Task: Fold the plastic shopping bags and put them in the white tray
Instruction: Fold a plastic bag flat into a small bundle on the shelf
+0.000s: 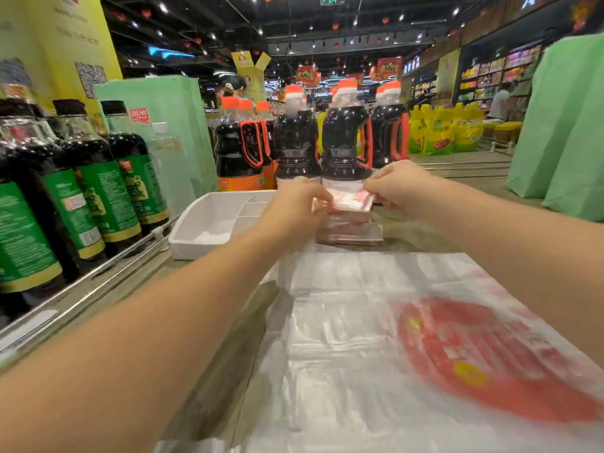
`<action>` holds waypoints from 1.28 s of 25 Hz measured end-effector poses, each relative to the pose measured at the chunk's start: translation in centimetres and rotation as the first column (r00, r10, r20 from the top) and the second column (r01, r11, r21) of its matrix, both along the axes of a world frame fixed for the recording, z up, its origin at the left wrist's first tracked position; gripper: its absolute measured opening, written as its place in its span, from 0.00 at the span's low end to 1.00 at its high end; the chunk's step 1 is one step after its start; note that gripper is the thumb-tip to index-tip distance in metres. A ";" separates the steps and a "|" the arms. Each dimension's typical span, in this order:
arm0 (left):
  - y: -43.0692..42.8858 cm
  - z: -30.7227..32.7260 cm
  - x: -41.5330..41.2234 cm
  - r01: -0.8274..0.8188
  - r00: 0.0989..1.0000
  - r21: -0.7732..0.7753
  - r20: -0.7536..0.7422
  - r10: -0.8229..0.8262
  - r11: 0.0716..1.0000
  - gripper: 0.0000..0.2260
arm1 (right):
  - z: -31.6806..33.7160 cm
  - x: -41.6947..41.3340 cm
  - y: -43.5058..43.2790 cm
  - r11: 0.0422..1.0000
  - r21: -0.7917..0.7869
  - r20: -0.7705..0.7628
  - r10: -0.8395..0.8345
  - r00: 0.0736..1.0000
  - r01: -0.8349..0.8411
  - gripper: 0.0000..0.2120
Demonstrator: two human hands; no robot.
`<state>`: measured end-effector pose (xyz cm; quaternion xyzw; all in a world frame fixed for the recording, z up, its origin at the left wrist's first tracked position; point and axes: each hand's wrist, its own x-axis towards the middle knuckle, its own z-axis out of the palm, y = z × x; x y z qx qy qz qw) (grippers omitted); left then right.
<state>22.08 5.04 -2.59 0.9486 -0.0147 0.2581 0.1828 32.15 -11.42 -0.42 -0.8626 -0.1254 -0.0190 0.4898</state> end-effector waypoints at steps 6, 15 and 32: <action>0.2 -1.7 1.0 -0.015 0.992 0.272 -0.116 0.049 0.962 0.16 | -2.3 1.4 1.1 0.995 -0.020 0.212 -0.090 0.973 0.096 0.05; -0.9 -2.1 1.0 -0.138 0.968 0.483 -0.119 0.221 0.865 0.19 | -1.4 -1.4 -0.4 0.592 -0.805 0.362 0.446 0.819 0.034 0.25; -1.0 -0.9 0.0 -0.096 0.976 0.347 -0.151 0.157 0.933 0.18 | -2.0 -2.2 -1.1 0.641 -0.767 0.404 0.461 0.790 0.018 0.33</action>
